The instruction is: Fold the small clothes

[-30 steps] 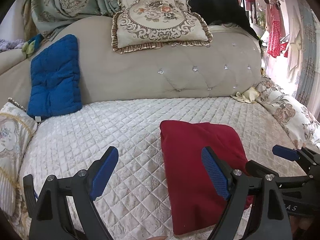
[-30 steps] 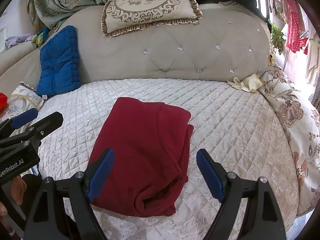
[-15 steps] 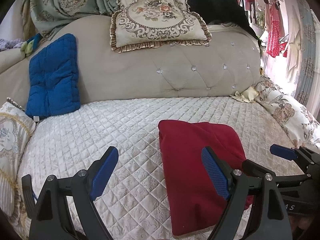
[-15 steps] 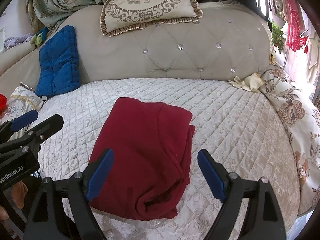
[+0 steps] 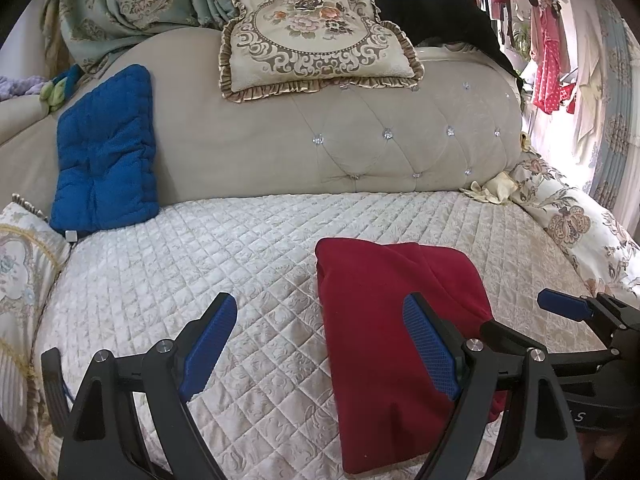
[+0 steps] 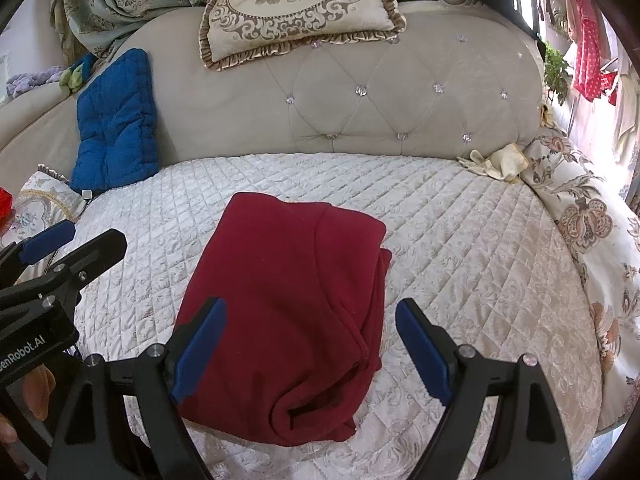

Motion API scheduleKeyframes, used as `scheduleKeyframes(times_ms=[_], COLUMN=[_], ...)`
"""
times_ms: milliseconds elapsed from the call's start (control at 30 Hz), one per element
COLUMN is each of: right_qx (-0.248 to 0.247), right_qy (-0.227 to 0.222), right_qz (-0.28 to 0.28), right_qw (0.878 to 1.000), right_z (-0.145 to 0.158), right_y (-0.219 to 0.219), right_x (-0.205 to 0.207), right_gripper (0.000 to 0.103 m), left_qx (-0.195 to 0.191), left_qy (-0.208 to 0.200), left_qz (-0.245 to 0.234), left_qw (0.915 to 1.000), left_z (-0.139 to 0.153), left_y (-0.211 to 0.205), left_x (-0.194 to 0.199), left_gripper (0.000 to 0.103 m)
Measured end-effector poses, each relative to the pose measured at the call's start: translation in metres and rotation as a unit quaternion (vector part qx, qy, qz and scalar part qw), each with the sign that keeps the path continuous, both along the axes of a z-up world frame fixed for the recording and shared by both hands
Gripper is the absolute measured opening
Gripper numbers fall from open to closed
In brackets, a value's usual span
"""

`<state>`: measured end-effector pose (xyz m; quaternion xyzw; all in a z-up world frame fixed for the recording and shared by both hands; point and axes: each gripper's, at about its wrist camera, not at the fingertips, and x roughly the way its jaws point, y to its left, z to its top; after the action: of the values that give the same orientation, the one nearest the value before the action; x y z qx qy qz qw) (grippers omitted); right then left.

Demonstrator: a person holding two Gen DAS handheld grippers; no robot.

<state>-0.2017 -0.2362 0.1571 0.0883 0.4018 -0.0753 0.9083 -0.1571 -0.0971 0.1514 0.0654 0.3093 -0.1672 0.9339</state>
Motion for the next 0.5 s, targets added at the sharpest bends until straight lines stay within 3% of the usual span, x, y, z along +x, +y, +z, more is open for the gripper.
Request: scheduleKeyframes(times_ms=[500], right_qx=[0.003], right_qy=[0.002], right_qz=[-0.002], right_qw=[1.000], right_z=[-0.0030], right_y=[-0.0020], right_x=[0.0023], right_gripper=[0.089], left_qx=[0.001], left_qy=[0.004], left_qz=[0.002], left_qw=[1.0000], left_z=[-0.0039], left_y=[-0.0034], left_x=[0.0033], left_gripper=[0.067])
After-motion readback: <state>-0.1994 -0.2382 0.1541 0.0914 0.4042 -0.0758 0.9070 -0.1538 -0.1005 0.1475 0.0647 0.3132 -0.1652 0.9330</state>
